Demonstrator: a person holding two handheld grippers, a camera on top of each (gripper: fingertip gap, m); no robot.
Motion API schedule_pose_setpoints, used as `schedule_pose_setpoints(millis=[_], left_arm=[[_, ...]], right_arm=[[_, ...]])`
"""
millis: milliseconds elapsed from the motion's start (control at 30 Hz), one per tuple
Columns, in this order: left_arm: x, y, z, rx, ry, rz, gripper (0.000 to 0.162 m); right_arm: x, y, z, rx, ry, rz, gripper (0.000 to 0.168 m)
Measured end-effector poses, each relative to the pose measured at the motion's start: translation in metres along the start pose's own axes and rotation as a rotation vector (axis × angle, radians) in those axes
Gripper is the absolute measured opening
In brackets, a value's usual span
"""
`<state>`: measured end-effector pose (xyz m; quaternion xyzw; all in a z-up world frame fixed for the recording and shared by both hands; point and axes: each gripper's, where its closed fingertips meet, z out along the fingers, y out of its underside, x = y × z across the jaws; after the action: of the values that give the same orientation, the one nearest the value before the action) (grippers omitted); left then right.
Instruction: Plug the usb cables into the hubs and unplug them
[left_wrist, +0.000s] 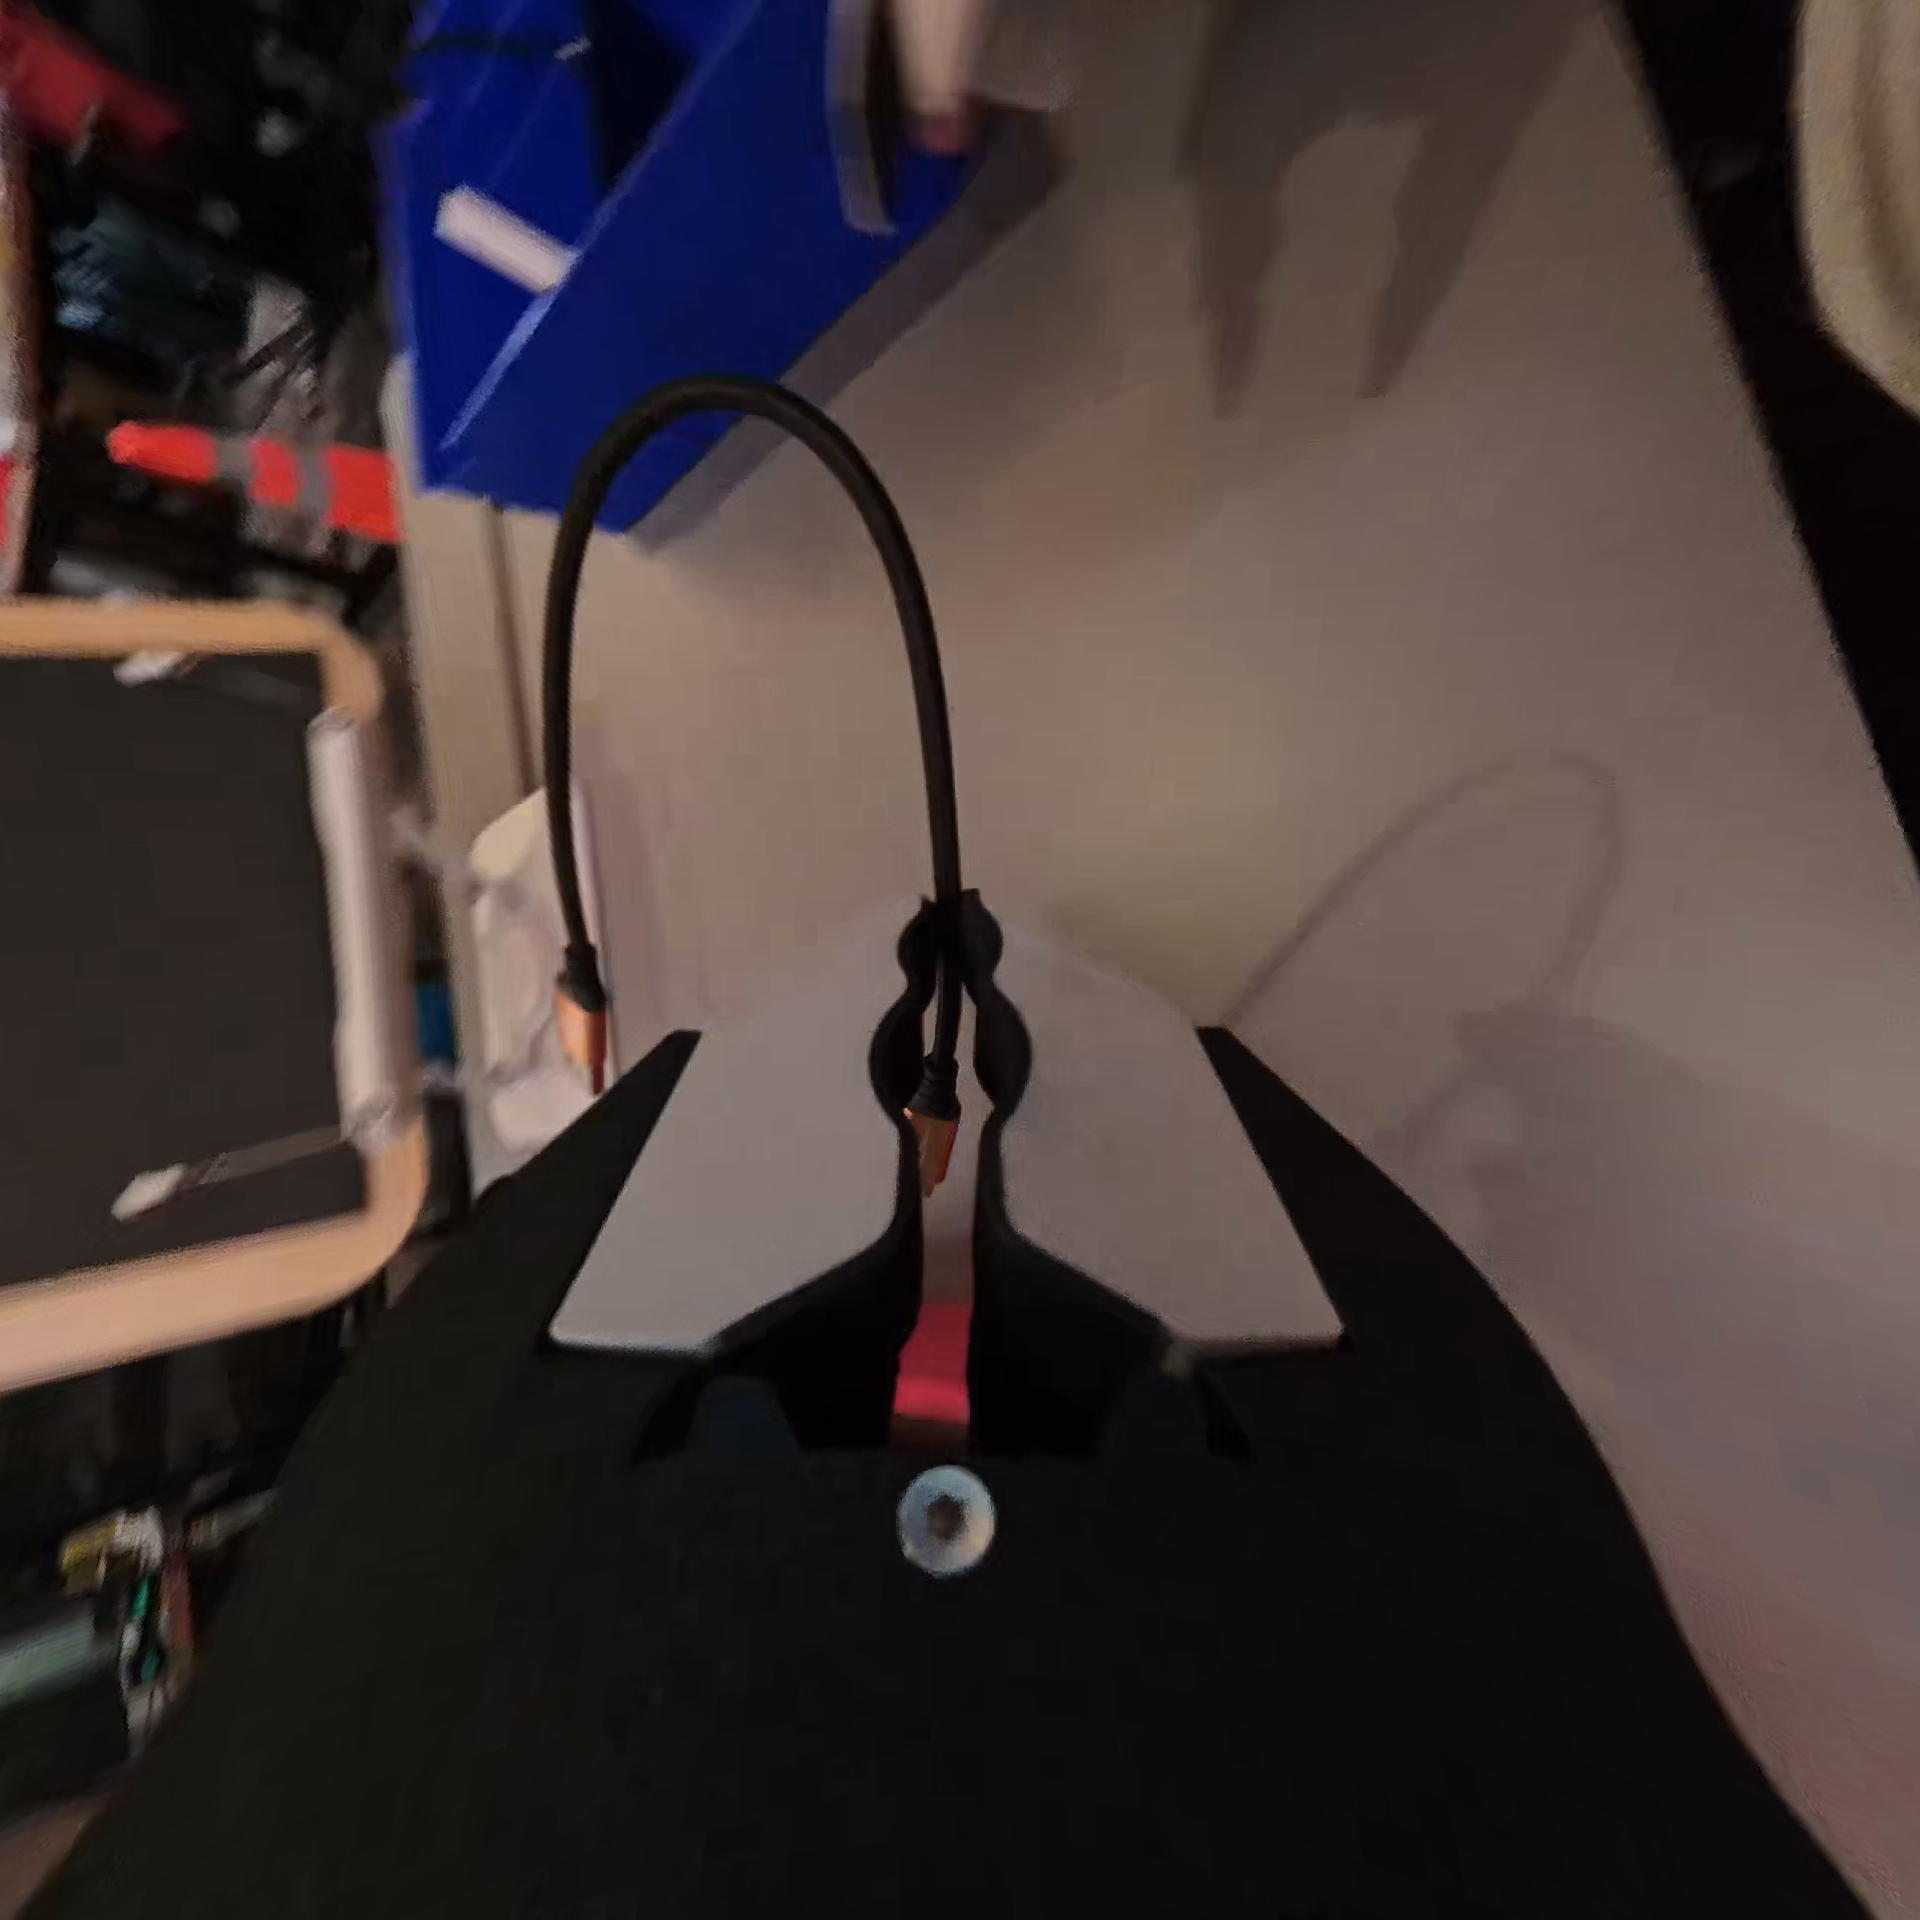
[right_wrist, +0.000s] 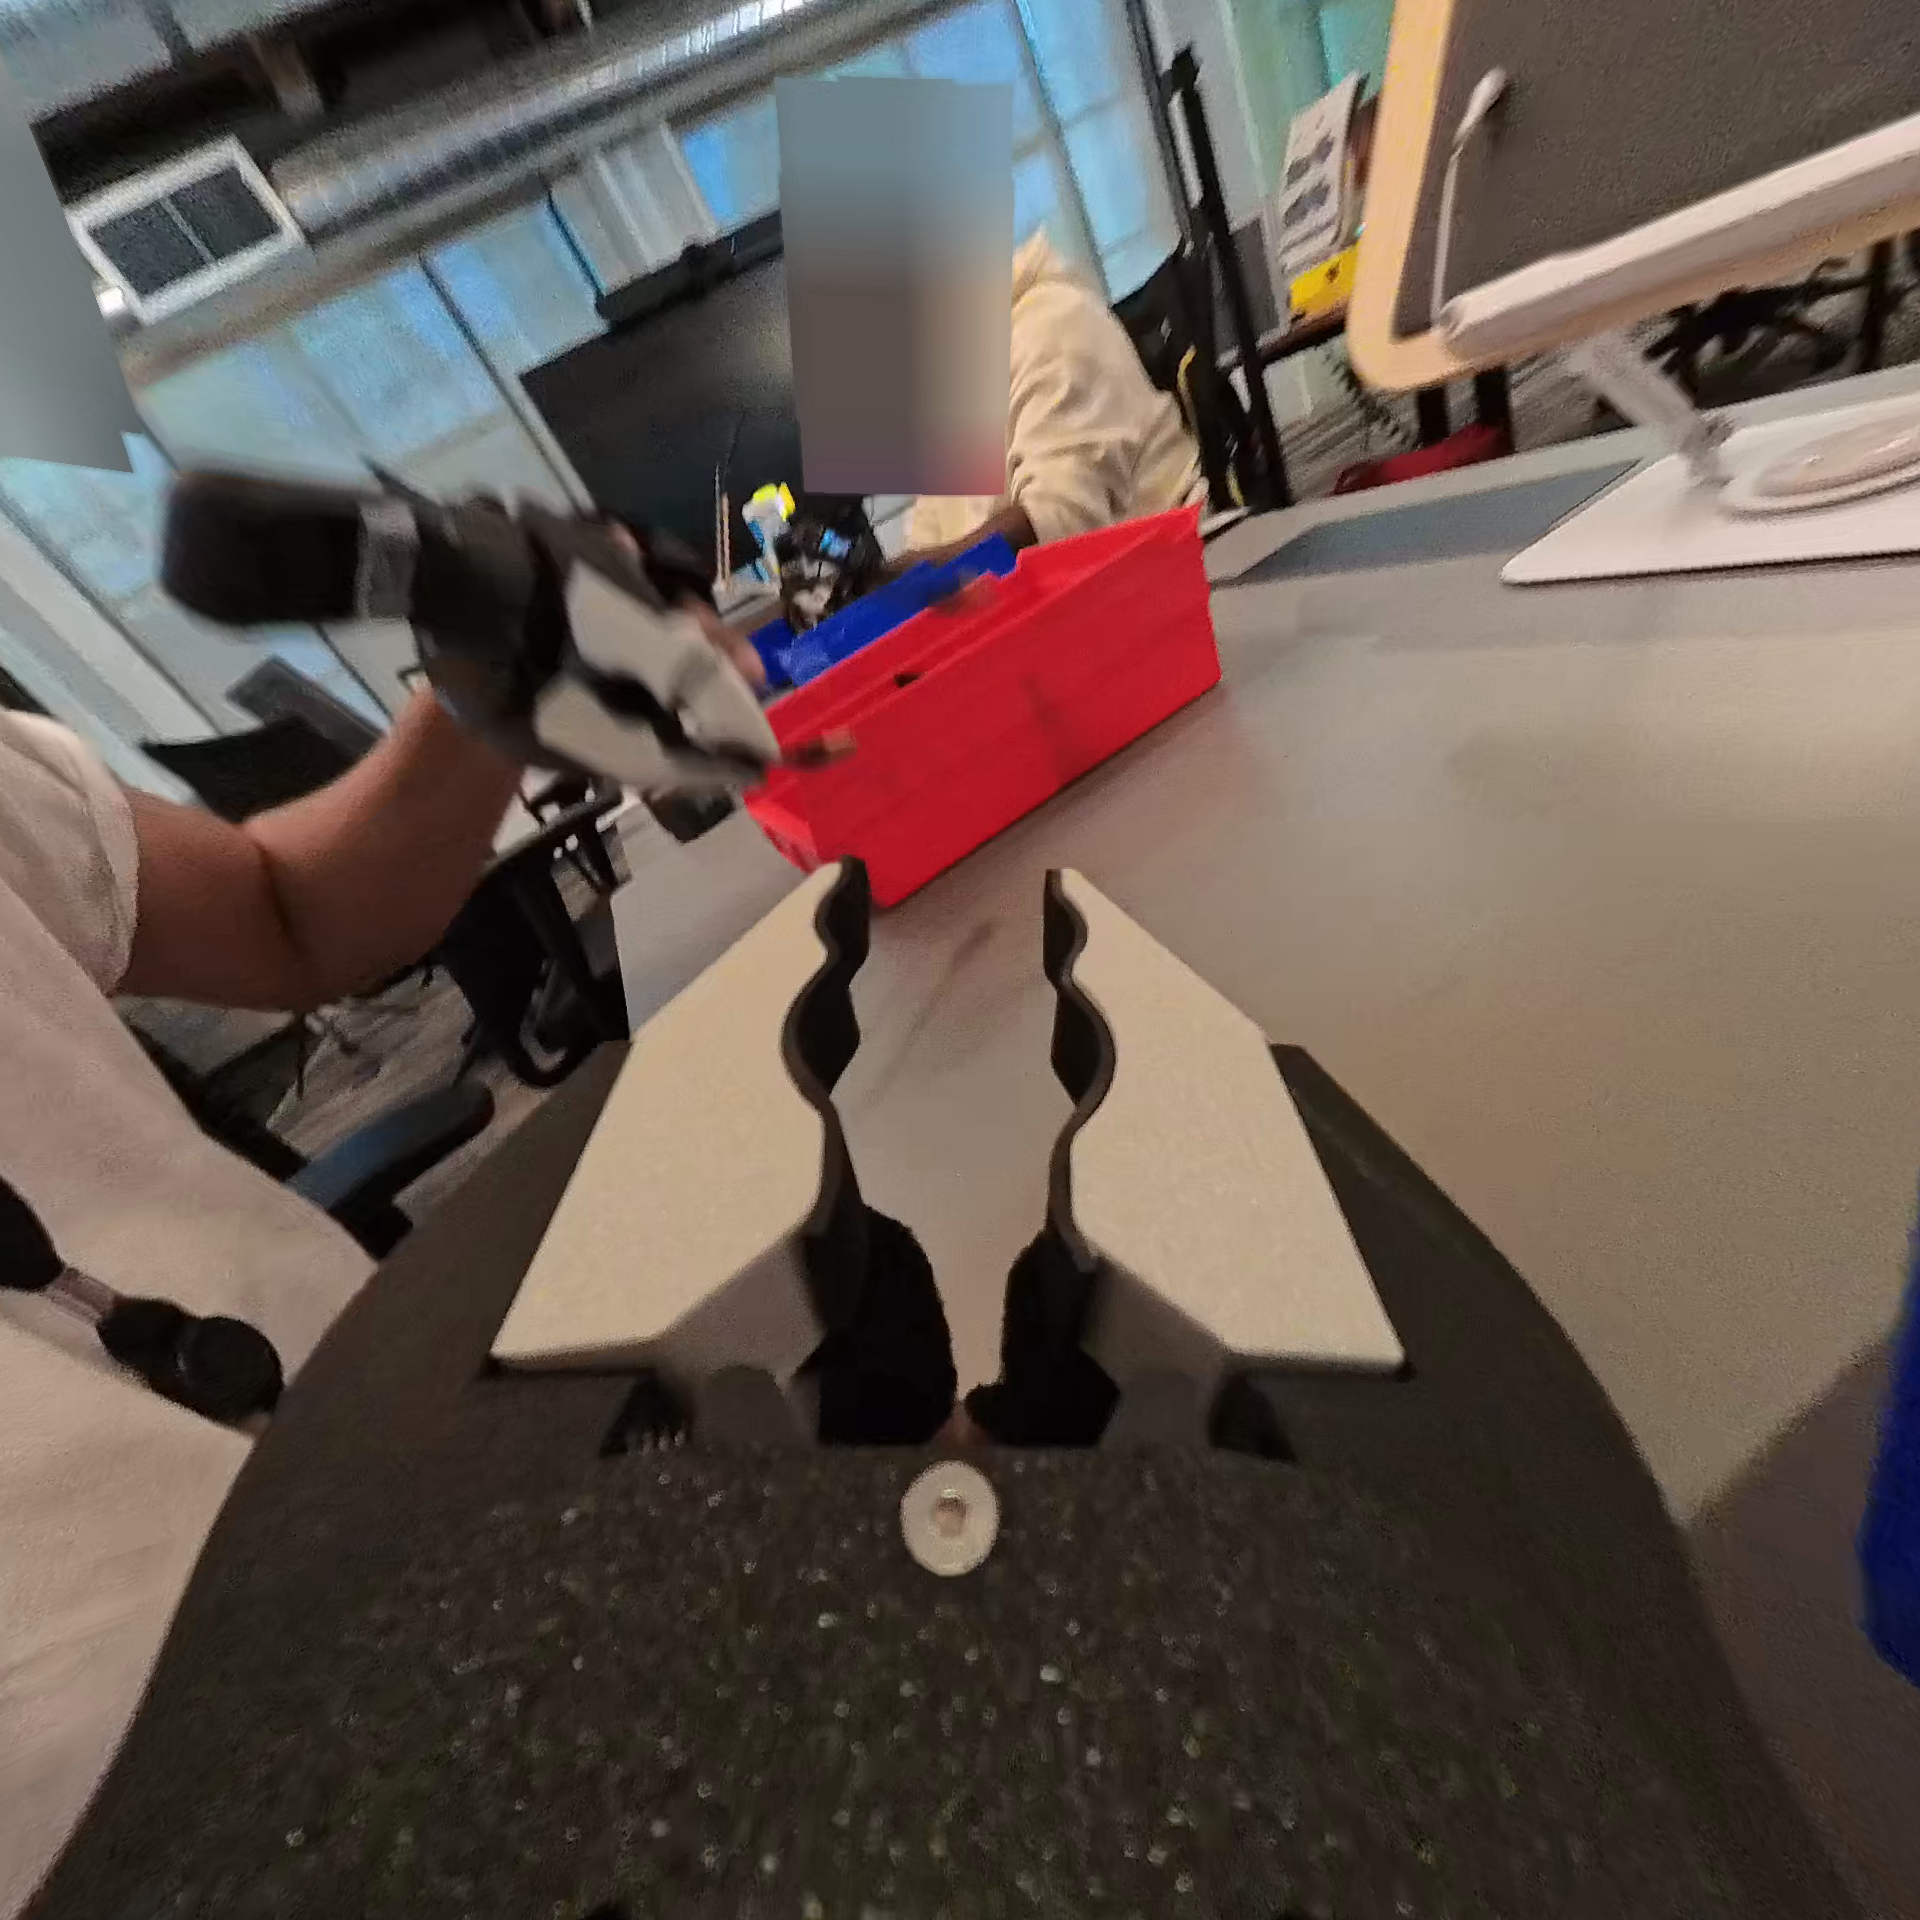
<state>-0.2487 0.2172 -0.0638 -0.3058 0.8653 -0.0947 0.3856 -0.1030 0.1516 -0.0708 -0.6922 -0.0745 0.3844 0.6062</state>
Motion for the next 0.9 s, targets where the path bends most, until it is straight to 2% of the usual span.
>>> schedule_pose_setpoints(millis=[133,267,367,500,600,667,800,900], left_arm=[[0.043,-0.01,0.075,-0.018,0.096,0.116,0.004],[0.064,-0.02,0.105,0.0,0.161,0.018,0.004],[0.069,-0.024,0.099,0.02,0.191,-0.138,0.021],[0.051,-0.023,0.043,0.17,0.192,-0.41,0.022],[0.012,0.023,-0.017,0.19,0.077,-0.568,0.018],[0.004,0.077,-0.044,0.068,0.079,-0.652,0.019],[0.025,0.191,-0.053,-0.34,0.153,-0.642,0.026],[0.039,0.239,-0.037,-0.539,0.215,-0.571,0.026]], right_arm=[[0.009,-0.009,-0.017,0.05,0.038,0.028,0.031],[0.011,-0.011,-0.027,0.065,0.062,0.024,0.031],[0.01,-0.009,-0.029,0.058,0.062,0.02,0.031],[0.008,-0.007,-0.028,0.042,0.045,0.022,0.03],[0.005,-0.004,-0.024,0.024,0.027,0.024,0.031],[0.002,-0.001,-0.02,0.01,0.008,0.027,0.031],[-0.005,0.005,-0.01,-0.027,-0.024,0.017,0.031],[-0.007,0.01,-0.003,-0.051,-0.028,0.004,0.031]])
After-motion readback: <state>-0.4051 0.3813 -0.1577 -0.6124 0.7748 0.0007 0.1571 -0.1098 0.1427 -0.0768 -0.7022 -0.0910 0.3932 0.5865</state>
